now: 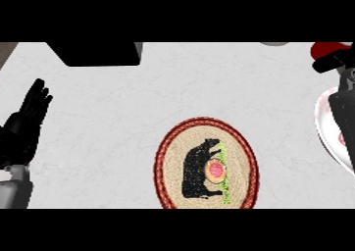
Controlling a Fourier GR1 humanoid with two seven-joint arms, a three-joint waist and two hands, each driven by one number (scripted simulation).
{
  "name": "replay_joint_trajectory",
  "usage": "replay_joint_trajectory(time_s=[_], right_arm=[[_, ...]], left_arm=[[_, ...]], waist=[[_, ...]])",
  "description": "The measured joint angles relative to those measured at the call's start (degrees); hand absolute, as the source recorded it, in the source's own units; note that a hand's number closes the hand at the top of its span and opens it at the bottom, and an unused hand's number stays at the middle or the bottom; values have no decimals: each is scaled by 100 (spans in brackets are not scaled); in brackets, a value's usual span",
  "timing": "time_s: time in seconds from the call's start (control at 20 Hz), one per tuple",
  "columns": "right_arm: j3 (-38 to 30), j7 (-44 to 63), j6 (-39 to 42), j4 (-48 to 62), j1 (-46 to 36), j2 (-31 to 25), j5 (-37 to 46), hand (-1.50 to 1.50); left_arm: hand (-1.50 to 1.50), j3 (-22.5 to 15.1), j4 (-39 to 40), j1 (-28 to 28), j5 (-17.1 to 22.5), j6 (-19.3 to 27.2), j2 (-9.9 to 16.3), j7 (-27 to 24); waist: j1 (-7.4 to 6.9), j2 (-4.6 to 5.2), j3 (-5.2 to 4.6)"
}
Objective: Pick the can from the placemat and place it in the bowl
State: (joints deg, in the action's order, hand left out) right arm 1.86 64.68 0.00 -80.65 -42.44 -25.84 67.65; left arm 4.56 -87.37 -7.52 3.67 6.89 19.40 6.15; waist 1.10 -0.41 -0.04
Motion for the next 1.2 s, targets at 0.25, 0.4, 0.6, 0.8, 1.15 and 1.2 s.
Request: replay_joint_trajectory(time_s=[0.25,0.4,0.6,0.8,1.15,1.2], right_arm=[[-755,-379,-157,-272,600,-176,-239,150],[-1144,-627,-410,-246,944,-207,-376,150],[-1700,-1219,-869,89,1358,-411,-732,150],[-2077,-1842,-1389,700,1556,-547,-973,150],[-2587,-1985,-1036,1884,1706,-751,-1432,-150],[-2658,-2060,-1048,1966,1774,-719,-1540,-150]], left_arm=[[0,27,8,-116,-35,-37,12,86],[0,32,-81,-116,-58,-49,-12,148],[0,10,31,-119,-145,-59,-111,30],[0,22,-11,-136,-200,-71,-182,56],[0,58,-191,-60,-184,-153,-181,161],[0,38,-201,-29,-213,-143,-208,172]], waist=[[-36,22,4],[-68,29,5],[-87,41,7],[-114,46,7],[-148,57,8],[-141,53,7]])
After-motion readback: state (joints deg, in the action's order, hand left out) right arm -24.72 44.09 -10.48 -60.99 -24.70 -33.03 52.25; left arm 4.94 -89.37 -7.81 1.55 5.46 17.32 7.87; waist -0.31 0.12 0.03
